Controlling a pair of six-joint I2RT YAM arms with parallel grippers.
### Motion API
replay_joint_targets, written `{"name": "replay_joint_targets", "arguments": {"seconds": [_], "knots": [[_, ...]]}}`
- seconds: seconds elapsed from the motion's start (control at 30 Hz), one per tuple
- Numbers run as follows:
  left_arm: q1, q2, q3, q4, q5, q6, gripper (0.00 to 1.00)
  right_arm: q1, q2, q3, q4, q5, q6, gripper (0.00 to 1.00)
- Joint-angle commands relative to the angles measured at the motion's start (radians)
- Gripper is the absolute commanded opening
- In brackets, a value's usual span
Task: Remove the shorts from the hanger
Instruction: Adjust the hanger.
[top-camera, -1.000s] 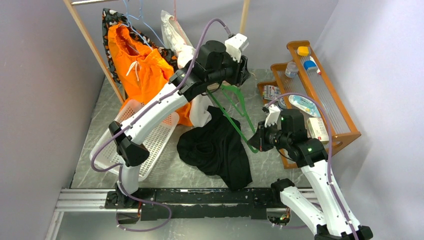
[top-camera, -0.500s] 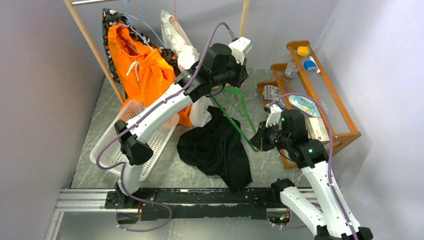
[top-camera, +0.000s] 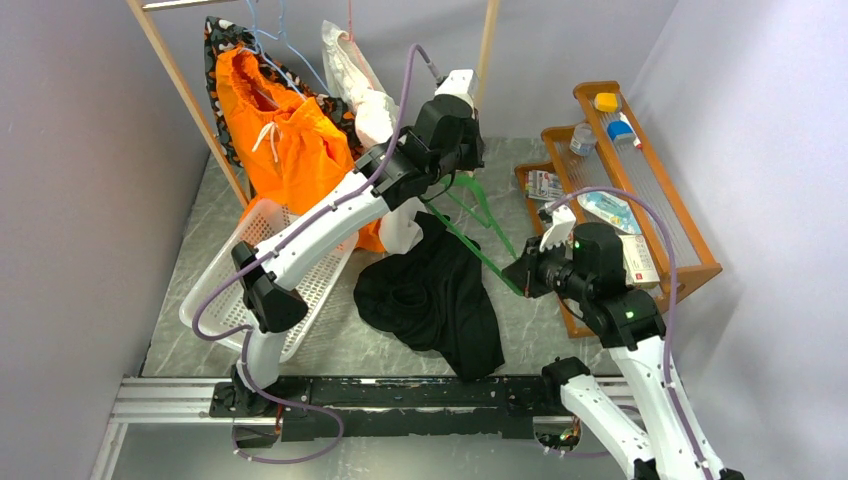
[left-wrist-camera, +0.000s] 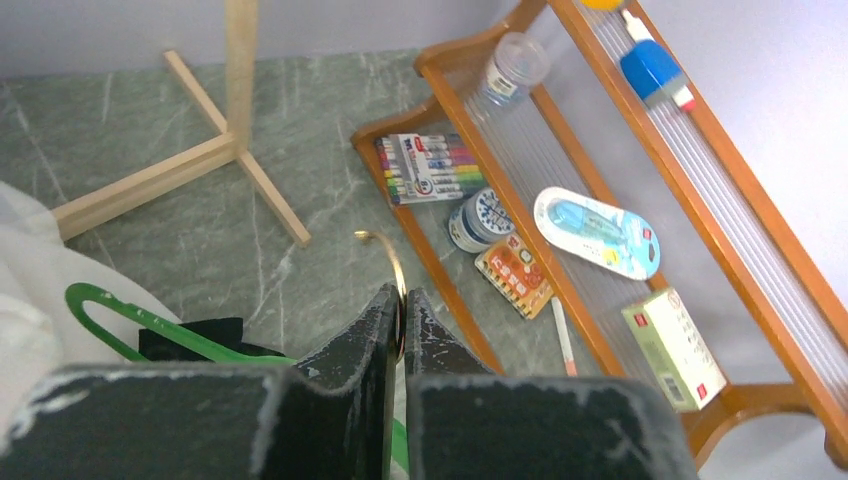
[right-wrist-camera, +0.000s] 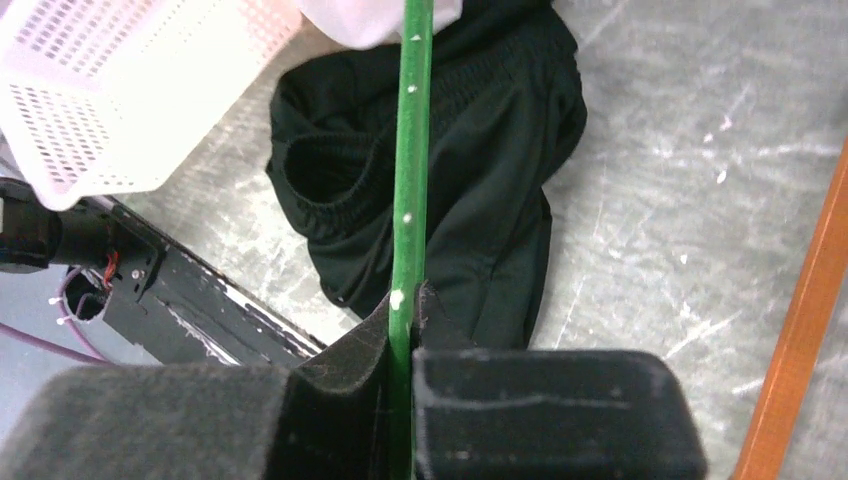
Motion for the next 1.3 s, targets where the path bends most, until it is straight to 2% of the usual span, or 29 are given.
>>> {"name": "replay_joint_targets", "arguments": {"seconds": [0.0,0.13,0.33,0.43,0.57,0.67,0.73,0.9,1.0,1.13,1.27], "knots": [[0.014,0.006,0.064,0.05,-0.199,-0.125,0.07,0.006,-0.041,0.0,0.023,-0.111,-0.037,0.06],[0.014,0.012,0.075,0.054,-0.243,-0.176,0.07,0.006,-0.053,-0.02,0.032,-0.144,-0.048,0.01],[0.014,0.038,0.101,0.053,-0.236,-0.191,0.08,0.006,-0.092,-0.014,0.067,-0.032,-0.01,0.0],[0.014,0.034,0.084,0.068,-0.186,-0.156,0.32,0.006,-0.1,-0.005,0.068,0.004,0.004,0.0],[0.014,-0.035,-0.019,0.133,-0.112,-0.125,0.64,0.006,-0.087,-0.008,0.065,0.04,0.02,0.0],[0.015,-0.096,-0.088,0.16,-0.084,-0.114,0.82,0.006,-0.063,0.002,0.074,0.095,0.045,0.0],[0.015,-0.142,-0.143,0.175,-0.069,-0.107,0.89,0.006,-0.044,0.016,0.089,0.119,0.051,0.0],[0.018,-0.244,-0.294,0.253,-0.046,-0.067,0.97,0.006,0.001,0.057,0.134,0.111,0.02,0.0],[0.023,-0.193,-0.199,0.138,-0.091,-0.023,0.96,0.007,0.008,0.106,0.137,0.1,-0.024,0.0],[0.063,-0.056,0.015,-0.055,-0.034,0.049,0.95,0.006,0.028,0.131,0.126,0.074,-0.059,0.0],[0.11,-0.004,0.068,-0.113,0.071,0.066,0.94,0.006,0.037,0.147,0.087,0.107,-0.097,0.0]]}}
